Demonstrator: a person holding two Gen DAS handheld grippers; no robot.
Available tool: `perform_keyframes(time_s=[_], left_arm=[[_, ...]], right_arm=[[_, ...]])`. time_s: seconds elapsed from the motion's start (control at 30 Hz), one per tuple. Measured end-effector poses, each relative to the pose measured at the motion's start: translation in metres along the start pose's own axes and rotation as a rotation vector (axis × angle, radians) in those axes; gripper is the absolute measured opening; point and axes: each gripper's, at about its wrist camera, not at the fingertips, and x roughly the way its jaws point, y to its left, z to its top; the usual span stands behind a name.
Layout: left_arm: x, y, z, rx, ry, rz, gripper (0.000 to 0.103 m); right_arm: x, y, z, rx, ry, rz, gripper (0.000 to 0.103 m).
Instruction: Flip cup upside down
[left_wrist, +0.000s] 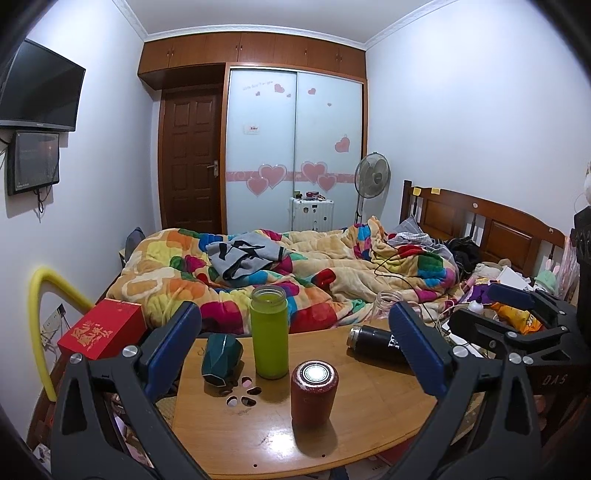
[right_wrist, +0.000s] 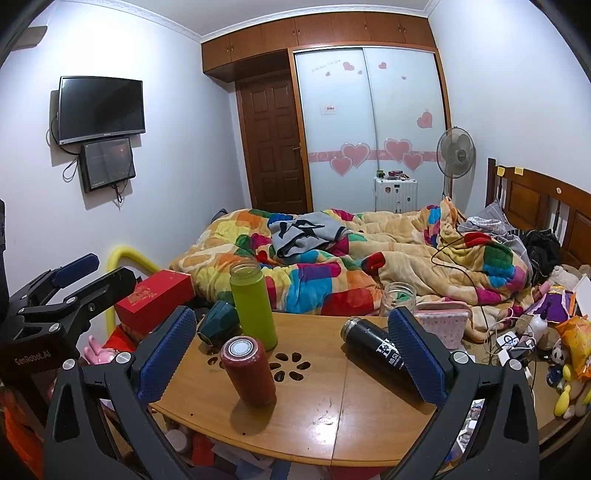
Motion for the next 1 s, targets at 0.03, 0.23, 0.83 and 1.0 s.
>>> perform_keyframes(time_s=[0.03,0.23,0.83,1.0], left_arm=[[-0.0010,0.0003,-0.0005,0.000,-0.002,0.001,0.103],[-0.0015,0.0002,-0.0004,0.001,-0.004,0.001,0.103],[-0.0040,-0.0027,0.0018,0.005,-0.009,-0.001,0.103],[-0.0046,-0.0025,0.0044,0.009,-0.013,-0.009,0.103]], right_arm=[[-0.0001,-0.0001,0.0000,0.000,-0.002,0.001,0.103],[-0.0015,0.0002,0.0024,-0.004,-0.006,-0.004,0.103],[-0.0030,-0.0038,0.0042,0.009,-0.009,0.000,0.103],[-0.0033,-0.0044,0.0041,0.009,-0.010,0.000,0.103]])
